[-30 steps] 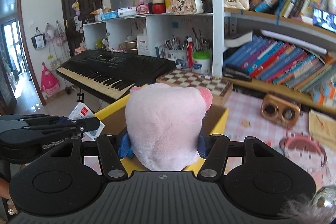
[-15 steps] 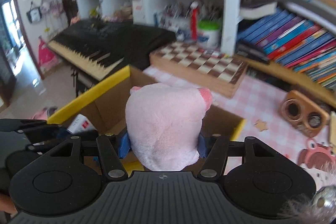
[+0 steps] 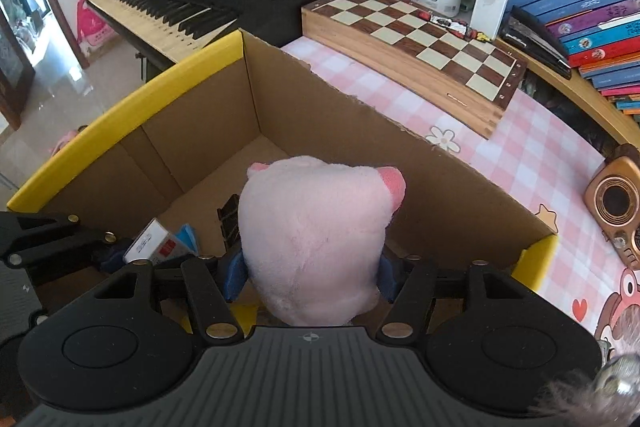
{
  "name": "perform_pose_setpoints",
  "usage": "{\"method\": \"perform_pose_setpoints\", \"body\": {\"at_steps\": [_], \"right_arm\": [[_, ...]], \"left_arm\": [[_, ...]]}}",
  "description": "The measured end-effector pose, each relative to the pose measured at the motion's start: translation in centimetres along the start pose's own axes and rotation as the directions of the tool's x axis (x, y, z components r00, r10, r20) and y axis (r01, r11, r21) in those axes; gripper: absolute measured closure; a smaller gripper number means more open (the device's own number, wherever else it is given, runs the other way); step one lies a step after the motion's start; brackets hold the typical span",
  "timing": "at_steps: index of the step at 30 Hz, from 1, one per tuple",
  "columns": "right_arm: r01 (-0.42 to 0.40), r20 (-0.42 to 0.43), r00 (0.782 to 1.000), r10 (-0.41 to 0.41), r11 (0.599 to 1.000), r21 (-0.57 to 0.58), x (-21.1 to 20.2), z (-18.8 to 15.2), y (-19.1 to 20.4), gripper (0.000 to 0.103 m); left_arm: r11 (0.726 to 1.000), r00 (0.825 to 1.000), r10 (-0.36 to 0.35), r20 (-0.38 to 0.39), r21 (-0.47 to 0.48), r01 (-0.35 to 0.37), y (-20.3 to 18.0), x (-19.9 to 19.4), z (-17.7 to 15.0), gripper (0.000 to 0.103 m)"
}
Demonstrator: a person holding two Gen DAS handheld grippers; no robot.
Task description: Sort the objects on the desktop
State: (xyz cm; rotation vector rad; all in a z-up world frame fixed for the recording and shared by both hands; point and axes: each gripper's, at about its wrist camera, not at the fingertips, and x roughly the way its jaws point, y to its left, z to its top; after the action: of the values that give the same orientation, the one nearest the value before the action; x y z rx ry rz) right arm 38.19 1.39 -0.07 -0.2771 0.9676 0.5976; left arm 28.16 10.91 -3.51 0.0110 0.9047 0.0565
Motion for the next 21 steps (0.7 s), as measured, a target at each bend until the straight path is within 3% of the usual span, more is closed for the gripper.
{"method": "perform_pose_setpoints", "body": {"at_steps": [7,9,12,16,21], "right_arm": [[-0.01,0.019,1.0,0.01,0.999,0.032,0.1,0.4,-0.3,0.038],[-0.019,0.041,0.999,0.016,0.998,0.055,-0.3,0.4,-0.5,0.032],[-0.018,0.08,0.997,0.012,0.997,0.074,-1.5,0.5,-0.5,0.022],[-0.012,0.136,0.991,-0.004,0.994,0.11,-3.4,-0.1,-0.6,0.021],[0.013,0.241,0.969,-0.05,0.988,0.153,-6.9,-1.5,-0.6,0.021]], "left_arm": [[1.0,0.999,-0.02,0.029,-0.019,0.021,0.2,-0.5,0.0,0.08],[1.0,0.999,-0.023,0.049,-0.014,0.024,0.1,-1.0,-0.1,0.061],[1.0,0.996,-0.024,0.089,-0.013,0.025,0.2,-2.3,-0.3,0.043],[0.998,0.99,-0.049,0.131,-0.029,0.053,0.5,-4.2,-0.4,0.042],[0.997,0.978,-0.048,0.204,-0.046,0.058,0.7,-7.0,-0.7,0.031]]}}
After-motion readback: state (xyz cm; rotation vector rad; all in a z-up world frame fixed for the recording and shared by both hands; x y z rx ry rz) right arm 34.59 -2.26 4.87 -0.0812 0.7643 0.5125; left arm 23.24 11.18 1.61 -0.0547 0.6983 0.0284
